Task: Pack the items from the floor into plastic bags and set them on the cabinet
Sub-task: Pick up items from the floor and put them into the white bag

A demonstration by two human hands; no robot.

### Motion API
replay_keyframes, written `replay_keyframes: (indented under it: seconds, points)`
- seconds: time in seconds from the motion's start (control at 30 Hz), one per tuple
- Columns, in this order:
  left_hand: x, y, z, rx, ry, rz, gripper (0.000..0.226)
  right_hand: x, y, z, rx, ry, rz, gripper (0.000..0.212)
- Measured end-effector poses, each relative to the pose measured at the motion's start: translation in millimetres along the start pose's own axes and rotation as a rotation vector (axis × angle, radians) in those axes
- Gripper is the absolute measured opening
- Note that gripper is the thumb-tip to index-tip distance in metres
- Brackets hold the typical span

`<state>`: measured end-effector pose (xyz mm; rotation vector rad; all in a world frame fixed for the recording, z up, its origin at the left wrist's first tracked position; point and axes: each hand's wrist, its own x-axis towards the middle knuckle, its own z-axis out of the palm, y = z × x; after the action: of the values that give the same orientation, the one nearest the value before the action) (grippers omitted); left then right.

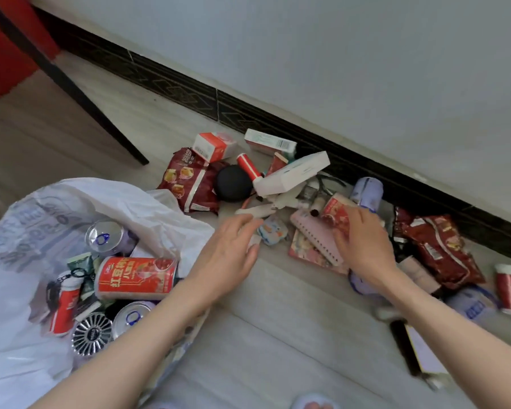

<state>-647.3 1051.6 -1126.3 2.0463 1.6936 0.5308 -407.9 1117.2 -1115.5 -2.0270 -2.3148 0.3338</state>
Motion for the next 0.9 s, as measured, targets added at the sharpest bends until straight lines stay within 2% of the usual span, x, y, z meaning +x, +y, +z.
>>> replay_keyframes:
  seconds: [0.17, 0.3, 0.5, 0.77, 0.9]
  points:
    - [32, -17, 31, 0.184, -0.265, -0.099, 0.056, 24, 25, 10, -0.058, -0.061, 0.072, 0.058]
    - [39, -36, 44, 0.33, -0.4, -0.11, 0.046, 36, 40, 17, -0.116, -0.138, 0.062, 0.065]
    - [34, -28, 48, 0.281, -0.328, -0.107, 0.044, 40, 44, 16, -0.148, -0.156, 0.045, 0.068]
    - [22, -4, 23, 0.2, -0.079, 0.061, 0.045, 24, 29, 22, -0.207, -0.073, 0.129, 0.062]
    - [28, 10, 2, 0.126, 0.049, 0.079, 0.048, 11, 17, 12, -0.127, -0.051, 0.121, 0.069]
